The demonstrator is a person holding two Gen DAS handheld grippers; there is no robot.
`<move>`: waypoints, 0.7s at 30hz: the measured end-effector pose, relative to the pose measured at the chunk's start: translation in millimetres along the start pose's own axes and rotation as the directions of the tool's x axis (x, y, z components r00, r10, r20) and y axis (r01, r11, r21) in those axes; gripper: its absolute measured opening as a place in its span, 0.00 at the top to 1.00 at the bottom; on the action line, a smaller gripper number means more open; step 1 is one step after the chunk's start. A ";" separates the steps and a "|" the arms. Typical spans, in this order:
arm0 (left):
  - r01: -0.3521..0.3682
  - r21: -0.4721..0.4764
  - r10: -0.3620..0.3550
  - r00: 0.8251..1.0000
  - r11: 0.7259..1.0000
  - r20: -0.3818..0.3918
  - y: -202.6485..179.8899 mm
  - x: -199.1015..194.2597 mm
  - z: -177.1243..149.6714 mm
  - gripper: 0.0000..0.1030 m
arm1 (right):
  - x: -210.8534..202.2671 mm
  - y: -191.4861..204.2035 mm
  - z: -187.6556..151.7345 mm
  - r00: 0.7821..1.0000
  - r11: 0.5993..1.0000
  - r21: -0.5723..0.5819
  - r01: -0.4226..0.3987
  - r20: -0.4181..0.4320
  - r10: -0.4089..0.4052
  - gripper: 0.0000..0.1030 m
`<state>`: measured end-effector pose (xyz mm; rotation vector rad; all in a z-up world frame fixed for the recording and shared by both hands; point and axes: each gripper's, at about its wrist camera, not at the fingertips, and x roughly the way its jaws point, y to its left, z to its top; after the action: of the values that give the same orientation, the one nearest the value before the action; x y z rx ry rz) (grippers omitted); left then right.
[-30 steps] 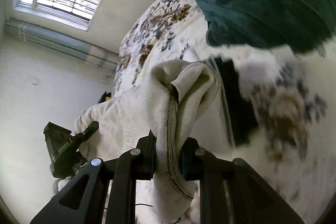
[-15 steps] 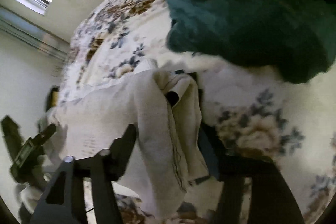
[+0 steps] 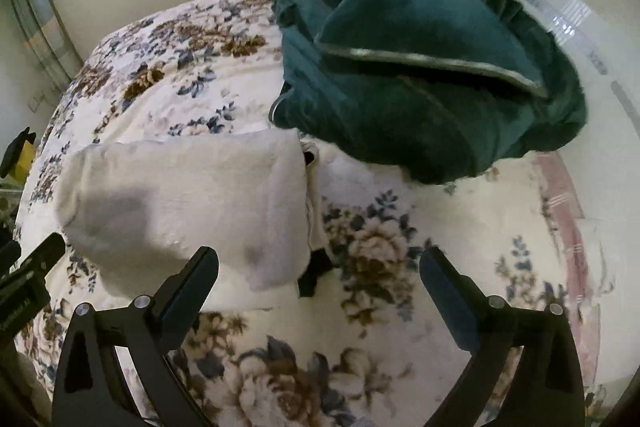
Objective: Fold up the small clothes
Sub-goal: 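Lower the folded shirt onto the white clothes stack and open the right tool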
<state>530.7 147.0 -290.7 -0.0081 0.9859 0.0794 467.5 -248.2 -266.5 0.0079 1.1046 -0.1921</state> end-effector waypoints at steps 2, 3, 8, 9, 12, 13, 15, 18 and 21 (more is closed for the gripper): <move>0.005 -0.001 -0.005 1.000 1.000 0.024 0.3 -29.6 -3.6 0.05 | -33.0 -0.4 -5.6 0.999 1.000 -0.021 0.011 0.045 -0.010 0.01; 0.006 0.002 -0.006 0.999 1.000 0.037 -0.2 -47.1 -5.7 0.05 | -51.7 -0.1 -9.5 0.998 0.999 -0.029 0.019 0.066 -0.017 0.01; 0.027 0.019 -0.029 0.995 0.999 0.095 -3.1 -128.1 -18.3 0.05 | -135.4 -6.0 -31.8 0.992 0.999 -0.041 0.009 0.127 -0.004 0.01; 0.033 0.024 -0.036 0.993 0.999 0.109 -3.2 -144.5 -21.3 0.05 | -157.1 -8.5 -38.6 0.989 0.999 -0.045 0.008 0.147 -0.002 0.01; 0.044 0.023 -0.047 0.989 0.999 0.143 -0.8 -190.1 -30.3 0.05 | -215.4 -13.4 -57.4 0.980 0.998 -0.060 0.009 0.198 0.003 0.01; 0.052 0.020 -0.054 0.987 0.998 0.154 0.9 -203.0 -33.2 0.05 | -236.9 -17.7 -64.6 0.977 0.998 -0.060 0.005 0.215 0.008 0.01; 0.049 0.015 -0.051 0.983 0.999 0.175 3.0 -229.4 -40.5 0.05 | -268.1 -23.3 -75.7 0.969 0.998 -0.068 0.004 0.245 0.013 0.01; 0.058 0.002 -0.057 0.977 0.998 0.206 6.7 -266.4 -52.0 0.05 | -321.8 -30.7 -95.0 0.954 0.997 -0.083 0.001 0.298 0.024 0.01; 0.058 -0.014 -0.054 0.976 0.998 0.211 12.0 -293.1 -61.1 0.05 | -362.0 -35.4 -112.1 0.944 0.995 -0.095 -0.009 0.328 0.040 0.01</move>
<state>317.9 137.8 -79.9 -0.0449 0.7726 0.0370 205.2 -217.2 7.5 -0.0903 0.7773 -0.1141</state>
